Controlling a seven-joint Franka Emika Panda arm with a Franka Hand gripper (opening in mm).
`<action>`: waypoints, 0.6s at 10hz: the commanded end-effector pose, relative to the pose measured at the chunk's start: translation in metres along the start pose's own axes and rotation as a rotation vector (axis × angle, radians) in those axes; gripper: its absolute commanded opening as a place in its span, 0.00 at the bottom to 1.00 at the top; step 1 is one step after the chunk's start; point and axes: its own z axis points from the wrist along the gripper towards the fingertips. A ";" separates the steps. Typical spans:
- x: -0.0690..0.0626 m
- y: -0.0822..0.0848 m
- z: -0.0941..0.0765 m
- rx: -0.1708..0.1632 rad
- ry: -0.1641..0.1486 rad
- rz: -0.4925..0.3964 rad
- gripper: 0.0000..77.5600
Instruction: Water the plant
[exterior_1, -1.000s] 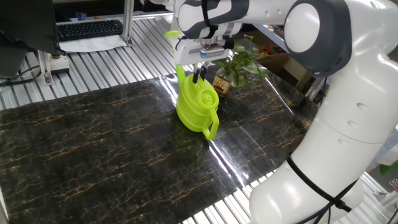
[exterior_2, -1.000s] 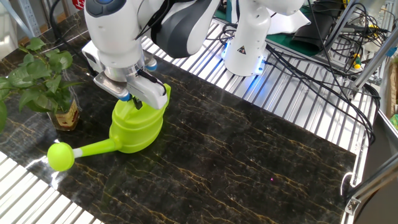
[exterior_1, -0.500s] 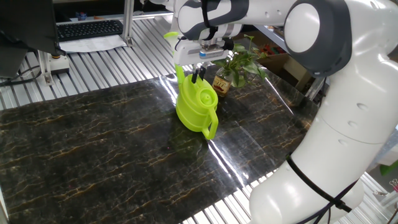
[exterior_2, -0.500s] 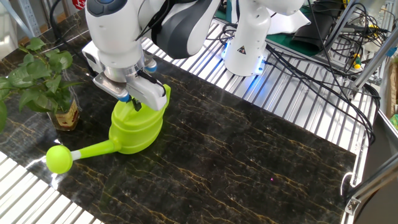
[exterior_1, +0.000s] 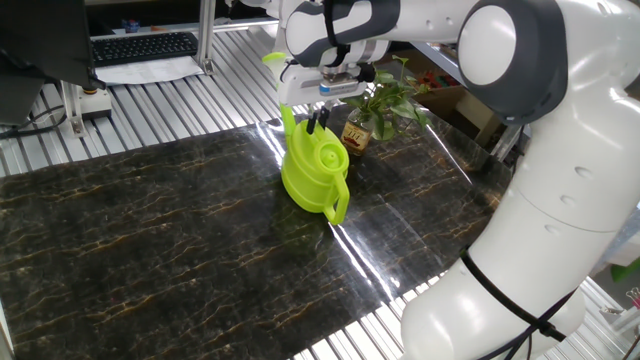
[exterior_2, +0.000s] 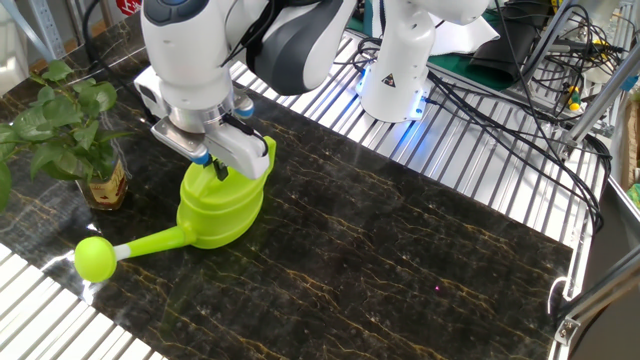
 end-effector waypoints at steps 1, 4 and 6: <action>-0.001 0.001 -0.003 0.001 -0.010 0.004 0.01; -0.002 0.001 -0.003 0.001 -0.015 0.007 0.01; -0.003 0.001 -0.004 0.001 -0.016 0.010 0.01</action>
